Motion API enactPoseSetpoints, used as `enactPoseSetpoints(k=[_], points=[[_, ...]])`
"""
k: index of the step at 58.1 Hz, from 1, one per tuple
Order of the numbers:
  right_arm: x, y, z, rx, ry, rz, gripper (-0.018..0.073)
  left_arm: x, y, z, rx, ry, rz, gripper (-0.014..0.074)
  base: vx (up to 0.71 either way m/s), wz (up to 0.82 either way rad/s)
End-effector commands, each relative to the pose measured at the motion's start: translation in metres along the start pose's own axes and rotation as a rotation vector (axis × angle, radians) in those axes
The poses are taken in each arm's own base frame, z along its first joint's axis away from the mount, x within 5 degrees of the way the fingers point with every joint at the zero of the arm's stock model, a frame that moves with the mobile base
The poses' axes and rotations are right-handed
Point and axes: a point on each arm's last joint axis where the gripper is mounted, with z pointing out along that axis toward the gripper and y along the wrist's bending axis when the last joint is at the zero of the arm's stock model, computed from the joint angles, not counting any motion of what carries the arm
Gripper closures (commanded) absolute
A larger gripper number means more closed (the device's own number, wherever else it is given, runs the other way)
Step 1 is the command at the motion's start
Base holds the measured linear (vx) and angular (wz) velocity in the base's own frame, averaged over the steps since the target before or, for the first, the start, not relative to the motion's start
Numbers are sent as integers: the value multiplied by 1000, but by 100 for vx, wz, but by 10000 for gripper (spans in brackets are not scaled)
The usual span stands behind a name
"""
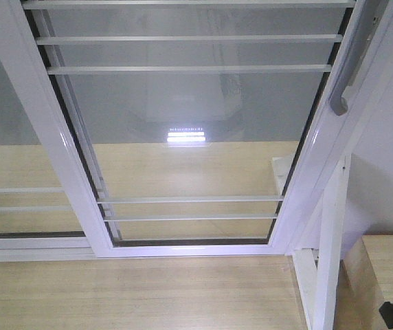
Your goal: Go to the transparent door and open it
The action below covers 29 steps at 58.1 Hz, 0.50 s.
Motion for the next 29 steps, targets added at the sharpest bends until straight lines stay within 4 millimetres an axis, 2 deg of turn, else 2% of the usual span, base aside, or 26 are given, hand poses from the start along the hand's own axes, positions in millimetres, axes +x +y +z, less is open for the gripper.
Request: enactPoseSetpoints(k=[1, 29], points=[[-7, -1, -1, 14, -91, 2, 562, -6, 1, -1, -3, -93, -8, 602, 8, -4], [-6, -1, 1, 13, -69, 2, 562, -5, 1, 0, -3, -83, -8, 602, 1, 1]])
